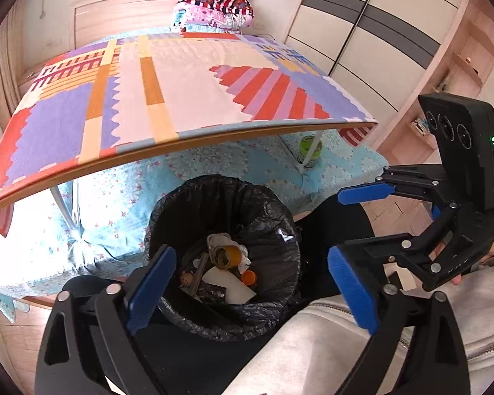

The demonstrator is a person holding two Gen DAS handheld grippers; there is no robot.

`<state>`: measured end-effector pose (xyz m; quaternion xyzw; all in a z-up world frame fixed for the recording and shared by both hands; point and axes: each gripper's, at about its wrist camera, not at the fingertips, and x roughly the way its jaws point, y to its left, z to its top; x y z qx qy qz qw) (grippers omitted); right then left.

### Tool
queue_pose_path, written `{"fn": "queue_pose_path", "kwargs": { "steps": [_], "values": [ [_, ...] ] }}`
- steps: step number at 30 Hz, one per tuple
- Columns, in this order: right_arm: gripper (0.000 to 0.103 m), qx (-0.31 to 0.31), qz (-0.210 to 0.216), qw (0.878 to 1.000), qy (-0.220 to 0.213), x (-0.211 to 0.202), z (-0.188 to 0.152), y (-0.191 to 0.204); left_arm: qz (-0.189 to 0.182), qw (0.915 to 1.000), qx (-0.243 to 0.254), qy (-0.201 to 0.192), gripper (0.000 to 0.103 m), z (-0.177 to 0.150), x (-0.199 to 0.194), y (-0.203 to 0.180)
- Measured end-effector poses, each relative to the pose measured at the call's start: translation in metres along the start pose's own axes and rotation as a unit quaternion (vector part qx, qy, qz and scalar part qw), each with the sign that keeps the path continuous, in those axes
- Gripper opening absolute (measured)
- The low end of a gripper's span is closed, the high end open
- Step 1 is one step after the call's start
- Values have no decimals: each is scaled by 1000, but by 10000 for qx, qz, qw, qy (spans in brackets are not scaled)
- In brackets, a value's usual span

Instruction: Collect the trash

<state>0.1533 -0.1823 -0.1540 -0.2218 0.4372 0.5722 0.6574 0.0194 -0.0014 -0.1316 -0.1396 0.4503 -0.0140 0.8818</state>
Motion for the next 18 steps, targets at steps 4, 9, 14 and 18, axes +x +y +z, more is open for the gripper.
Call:
{"fn": "queue_pose_path", "kwargs": {
  "steps": [4,9,14,18],
  "values": [
    [79,43,101,9999,76,-4,-1,1,-23,9999,126,71,92,0,-6,-6],
    [86,-16,15,10000,70,-10,-1,3,-11,9999,132,-1,95,1,-10,-10],
    [86,-60,-16,10000,76,-11,-1,4,-22,9999,146,-12,95,2,-11,-11],
    [86,-104,9,9999,95,-10,-1,5,-21,9999,167,-3,95,2,-10,-12]
  ]
}}
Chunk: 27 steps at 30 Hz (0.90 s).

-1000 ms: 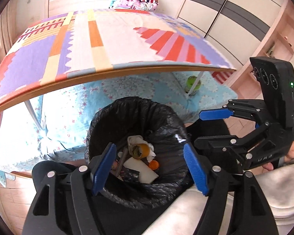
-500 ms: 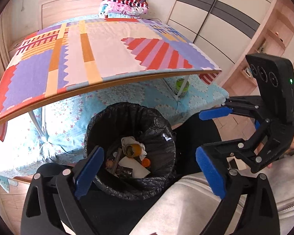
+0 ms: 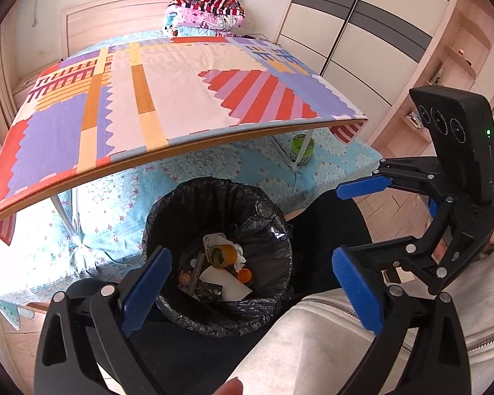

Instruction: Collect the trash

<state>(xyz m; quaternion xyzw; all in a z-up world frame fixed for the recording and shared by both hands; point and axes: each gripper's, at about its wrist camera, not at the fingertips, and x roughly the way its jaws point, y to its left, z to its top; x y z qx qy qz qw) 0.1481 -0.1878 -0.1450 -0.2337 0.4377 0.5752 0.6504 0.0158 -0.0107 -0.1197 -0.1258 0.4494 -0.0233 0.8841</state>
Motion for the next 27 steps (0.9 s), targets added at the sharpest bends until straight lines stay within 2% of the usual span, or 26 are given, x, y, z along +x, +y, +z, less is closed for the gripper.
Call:
{"fn": "queue_pose_path", "kwargs": {
  "steps": [27],
  "values": [
    [86,-114,-117,9999,-2,-3,1,8,-1,10000,22,28,95,-2,3,-1]
  ]
}}
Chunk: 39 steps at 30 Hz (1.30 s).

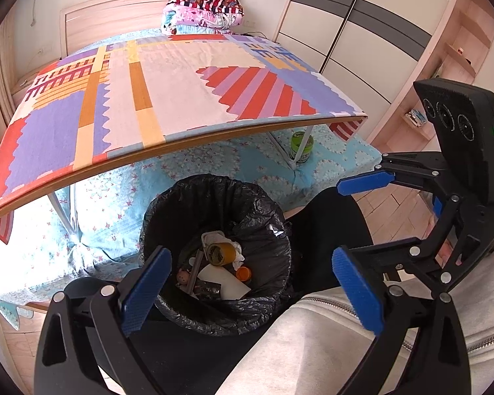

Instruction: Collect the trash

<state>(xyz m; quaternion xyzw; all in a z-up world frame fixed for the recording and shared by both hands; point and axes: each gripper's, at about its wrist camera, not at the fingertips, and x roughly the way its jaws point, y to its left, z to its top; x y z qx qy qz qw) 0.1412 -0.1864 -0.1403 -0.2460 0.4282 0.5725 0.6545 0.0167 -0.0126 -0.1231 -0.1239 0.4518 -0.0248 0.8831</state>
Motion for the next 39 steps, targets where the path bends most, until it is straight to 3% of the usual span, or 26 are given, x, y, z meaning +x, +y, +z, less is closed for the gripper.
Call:
{"fn": "queue_pose_path", "kwargs": {
  "steps": [39],
  "values": [
    [86,16,-11,10000,-39,0,1,-2,-30,10000,-34,22,95,-1,3,1]
  ]
}}
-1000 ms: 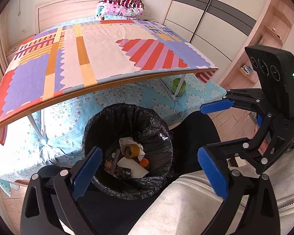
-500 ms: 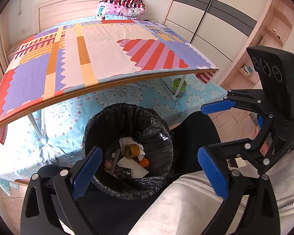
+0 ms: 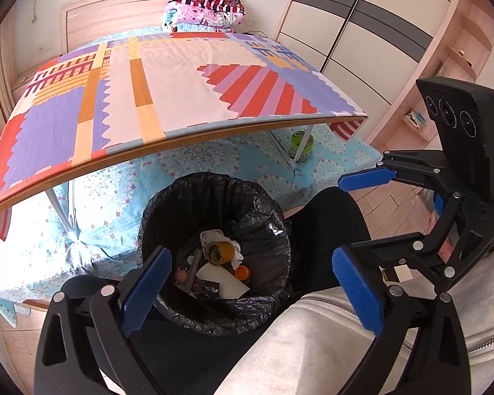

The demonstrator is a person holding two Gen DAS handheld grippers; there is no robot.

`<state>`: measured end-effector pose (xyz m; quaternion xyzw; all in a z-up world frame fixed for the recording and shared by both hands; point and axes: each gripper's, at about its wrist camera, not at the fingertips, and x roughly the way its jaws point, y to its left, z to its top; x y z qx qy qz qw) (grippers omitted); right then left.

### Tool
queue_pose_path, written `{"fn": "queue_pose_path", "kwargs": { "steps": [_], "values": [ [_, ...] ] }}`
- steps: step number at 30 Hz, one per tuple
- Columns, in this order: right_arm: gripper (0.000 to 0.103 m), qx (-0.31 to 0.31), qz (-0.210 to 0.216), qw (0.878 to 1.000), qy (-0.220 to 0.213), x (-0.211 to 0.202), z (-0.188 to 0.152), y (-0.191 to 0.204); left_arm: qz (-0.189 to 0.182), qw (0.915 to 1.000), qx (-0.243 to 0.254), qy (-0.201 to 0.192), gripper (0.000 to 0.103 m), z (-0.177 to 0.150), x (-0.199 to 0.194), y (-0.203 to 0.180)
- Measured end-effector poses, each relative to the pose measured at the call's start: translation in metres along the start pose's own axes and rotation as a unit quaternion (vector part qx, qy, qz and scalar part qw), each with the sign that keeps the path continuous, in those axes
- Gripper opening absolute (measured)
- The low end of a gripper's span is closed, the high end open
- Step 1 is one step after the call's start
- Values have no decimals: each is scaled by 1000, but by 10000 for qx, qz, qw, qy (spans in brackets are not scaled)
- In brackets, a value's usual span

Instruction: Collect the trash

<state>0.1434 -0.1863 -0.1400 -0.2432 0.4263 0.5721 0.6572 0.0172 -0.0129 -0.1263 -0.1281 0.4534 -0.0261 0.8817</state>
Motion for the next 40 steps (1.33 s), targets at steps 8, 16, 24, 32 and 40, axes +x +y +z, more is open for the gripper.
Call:
{"fn": "queue_pose_path", "kwargs": {
  "steps": [8,16,24,32,40],
  "values": [
    [86,-6,5,10000,-9,0,0,2,-1,10000,-10,0,95,0,0,0],
    [86,2,17,10000,-13,0,0,1,-7,10000,-10,-2,95,0,0,0],
    [86,-4,16,10000,-4,0,0,1,-9,10000,-13,-10,95,0,0,0],
    [86,-19,23,10000,-7,-1,1,2,-20,10000,2,-16,95,0,0,0],
    [86,-36,35,10000,-10,0,1,3,-16,10000,-7,-19,95,2,-1,-1]
  ]
}}
